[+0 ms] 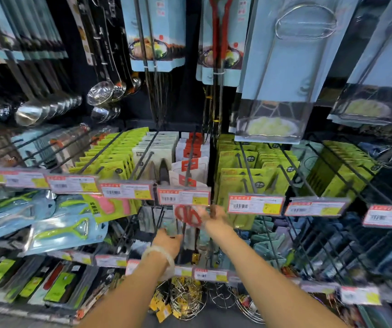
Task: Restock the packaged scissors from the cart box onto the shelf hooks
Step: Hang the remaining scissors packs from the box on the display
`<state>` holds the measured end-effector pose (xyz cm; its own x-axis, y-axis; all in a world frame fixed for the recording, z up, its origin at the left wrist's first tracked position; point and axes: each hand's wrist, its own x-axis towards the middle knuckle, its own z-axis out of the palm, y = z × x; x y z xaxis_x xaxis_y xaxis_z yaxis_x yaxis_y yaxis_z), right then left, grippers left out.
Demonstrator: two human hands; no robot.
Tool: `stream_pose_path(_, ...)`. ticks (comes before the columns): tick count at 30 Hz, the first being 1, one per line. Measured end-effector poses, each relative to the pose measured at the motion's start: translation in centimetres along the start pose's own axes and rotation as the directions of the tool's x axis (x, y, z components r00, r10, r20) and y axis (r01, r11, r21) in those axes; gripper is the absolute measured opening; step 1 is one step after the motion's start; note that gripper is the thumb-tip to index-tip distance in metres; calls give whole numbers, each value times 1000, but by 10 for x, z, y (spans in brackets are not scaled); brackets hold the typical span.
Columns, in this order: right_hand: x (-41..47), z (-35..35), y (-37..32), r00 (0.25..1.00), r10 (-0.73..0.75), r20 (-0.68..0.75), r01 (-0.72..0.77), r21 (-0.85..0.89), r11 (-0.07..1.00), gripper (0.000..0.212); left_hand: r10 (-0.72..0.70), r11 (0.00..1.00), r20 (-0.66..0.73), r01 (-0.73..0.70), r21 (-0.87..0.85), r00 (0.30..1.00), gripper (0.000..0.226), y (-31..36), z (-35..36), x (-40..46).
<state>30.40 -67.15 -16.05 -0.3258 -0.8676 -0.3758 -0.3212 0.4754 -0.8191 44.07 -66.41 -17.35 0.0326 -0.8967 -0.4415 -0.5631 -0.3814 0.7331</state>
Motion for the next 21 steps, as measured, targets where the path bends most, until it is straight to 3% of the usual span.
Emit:
stream_pose_path(3, -12, -18, 35, 999, 7, 42, -1, -123, 992, 56, -20, 932, 172, -44, 360, 985, 44, -2, 24, -10)
stream_pose_path(6, -31, -43, 76, 998, -4, 66, 26, -334, 942, 45, 30, 744, 288, -214, 633, 957, 58, 6, 60, -28)
stream_pose_path(8, -44, -68, 99, 998, -18, 52, 42, -512, 858, 42, 112, 607, 335, -331, 723, 936, 63, 21, 87, -43)
stream_pose_path(11, -68, -117, 135, 1000, -23, 6, 21, -710, 704, 49, 181, 447, 437, -470, 761, 881, 66, 50, 131, -71)
stream_pose_path(14, -94, -177, 170, 998, -31, -58, -28, -801, 599, 56, 235, 293, 540, -589, 753, 808, 66, 84, 181, -107)
stream_pose_path(21, -171, -330, 255, 946, -5, -323, -257, -761, 596, 57, 379, 124, 709, -792, 598, 594, 59, 154, 322, -222)
